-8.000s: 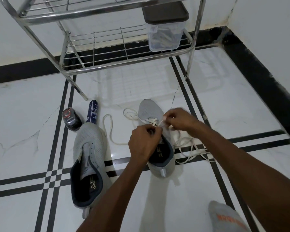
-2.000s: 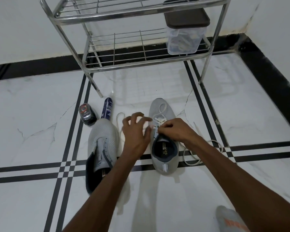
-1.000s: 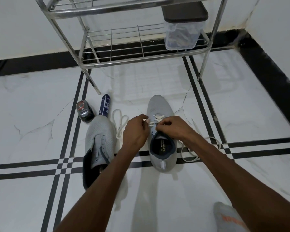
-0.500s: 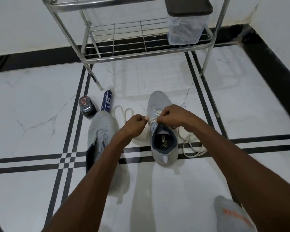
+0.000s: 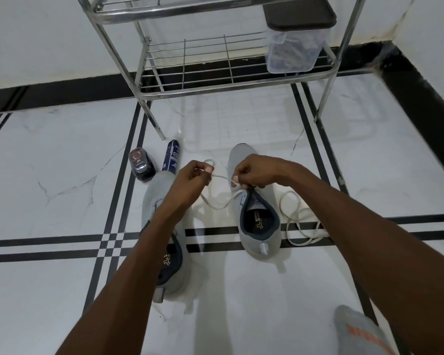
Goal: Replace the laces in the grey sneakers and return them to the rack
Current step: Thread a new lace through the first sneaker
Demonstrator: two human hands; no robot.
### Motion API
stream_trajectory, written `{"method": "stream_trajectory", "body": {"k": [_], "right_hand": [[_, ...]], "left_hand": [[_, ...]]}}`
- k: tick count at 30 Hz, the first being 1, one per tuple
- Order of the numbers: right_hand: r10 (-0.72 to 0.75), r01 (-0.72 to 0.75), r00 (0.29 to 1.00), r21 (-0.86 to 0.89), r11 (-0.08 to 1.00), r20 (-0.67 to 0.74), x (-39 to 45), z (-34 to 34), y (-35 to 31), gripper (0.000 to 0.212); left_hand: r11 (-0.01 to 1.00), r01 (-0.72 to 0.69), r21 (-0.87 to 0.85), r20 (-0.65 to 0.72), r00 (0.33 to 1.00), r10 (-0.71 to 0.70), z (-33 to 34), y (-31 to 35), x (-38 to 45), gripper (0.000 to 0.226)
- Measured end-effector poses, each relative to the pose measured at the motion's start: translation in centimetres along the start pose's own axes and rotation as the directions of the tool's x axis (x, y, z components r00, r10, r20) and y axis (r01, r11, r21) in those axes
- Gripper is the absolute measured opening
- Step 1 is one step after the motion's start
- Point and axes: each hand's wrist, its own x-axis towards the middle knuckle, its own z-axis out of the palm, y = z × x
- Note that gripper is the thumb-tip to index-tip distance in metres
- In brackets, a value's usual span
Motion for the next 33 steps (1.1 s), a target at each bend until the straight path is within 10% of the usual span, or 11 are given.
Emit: {"method": "stream_trajectory", "body": {"k": [5,12,18,23,28,30,33], "right_hand": [[0.201,-0.211,0.855,0.034,0.977,-0.477,1.1,-0.8,1.8,0.032],[-0.059,0.07,0.996,0.206,0.976,-0.06,0.0,0.6,-1.0,0.038],[-0.055,0.168,0.82,0.147,0.975,-0.57,0.7,-0.9,-1.1,0.03],[-0.144,0.131,0.984,-0.127,0.983,-0.101,0.9,0.8,-2.5,0.025],[-0.051,0.051,0.998,-0.01,0.999,-0.021,1.1,0.4,-1.9,0.025],[-0.024,0.026,0.981,0.005,1.0,-0.195,1.4,-0.3,-1.6,0.026],[0.002,-0.013,0.768,-0.014,1.0,-0.64,2.0,-0.7,-0.5,0.026]], "left_hand": [[0.979,-0.007,0.204,0.004,1.0,0.006,-1.2,-0.7,-0.1,0.029],[0.918,-0.025,0.396,-0.044,0.998,0.047,0.3,0.6,0.4,0.04],[0.893,0.103,0.438,-0.345,0.937,0.061,0.3,1.1,0.3,0.028],[0.946,-0.043,0.32,-0.221,0.968,0.119,0.1,1.1,0.4,0.04],[0.955,-0.078,0.287,-0.161,0.979,0.128,-0.2,1.0,0.0,0.039],[0.957,-0.065,0.283,-0.16,0.981,0.114,-0.3,0.6,-0.1,0.039],[0.965,-0.043,0.26,-0.154,0.984,0.085,-0.4,0.5,-0.4,0.04]]}}
